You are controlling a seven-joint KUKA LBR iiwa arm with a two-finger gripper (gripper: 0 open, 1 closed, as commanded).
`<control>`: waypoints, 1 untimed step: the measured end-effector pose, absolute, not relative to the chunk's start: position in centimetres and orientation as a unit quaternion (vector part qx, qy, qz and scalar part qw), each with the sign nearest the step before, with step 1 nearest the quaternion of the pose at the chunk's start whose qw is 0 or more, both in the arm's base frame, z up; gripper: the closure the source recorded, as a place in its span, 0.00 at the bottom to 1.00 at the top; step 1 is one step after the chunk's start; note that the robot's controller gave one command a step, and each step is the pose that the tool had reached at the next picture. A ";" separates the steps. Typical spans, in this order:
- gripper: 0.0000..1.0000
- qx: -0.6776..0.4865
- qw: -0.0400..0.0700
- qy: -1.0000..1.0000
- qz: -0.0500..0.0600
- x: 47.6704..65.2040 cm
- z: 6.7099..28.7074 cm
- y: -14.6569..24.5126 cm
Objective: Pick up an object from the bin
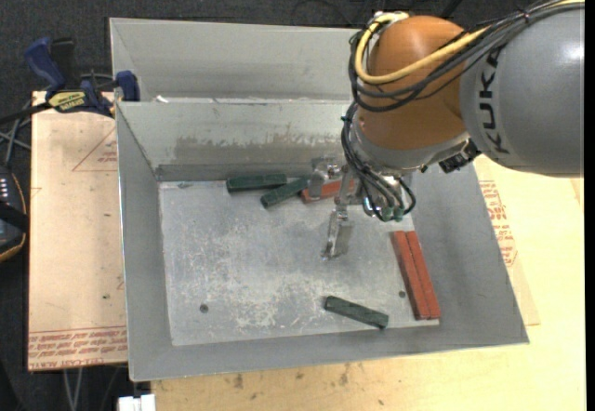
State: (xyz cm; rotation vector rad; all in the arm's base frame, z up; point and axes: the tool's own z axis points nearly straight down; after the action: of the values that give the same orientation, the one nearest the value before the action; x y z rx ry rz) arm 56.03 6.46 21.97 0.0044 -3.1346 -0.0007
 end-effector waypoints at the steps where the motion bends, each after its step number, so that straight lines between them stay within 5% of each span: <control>1: 0.00 0.000 0.000 -1.000 -0.001 56.2 22.4 6.4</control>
Offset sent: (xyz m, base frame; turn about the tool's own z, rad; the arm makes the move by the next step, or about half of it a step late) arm -0.0634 -0.0696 -0.1497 0.0557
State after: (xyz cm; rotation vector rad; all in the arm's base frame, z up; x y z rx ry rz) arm 56.18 6.41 22.42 0.0008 -3.1423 -0.0017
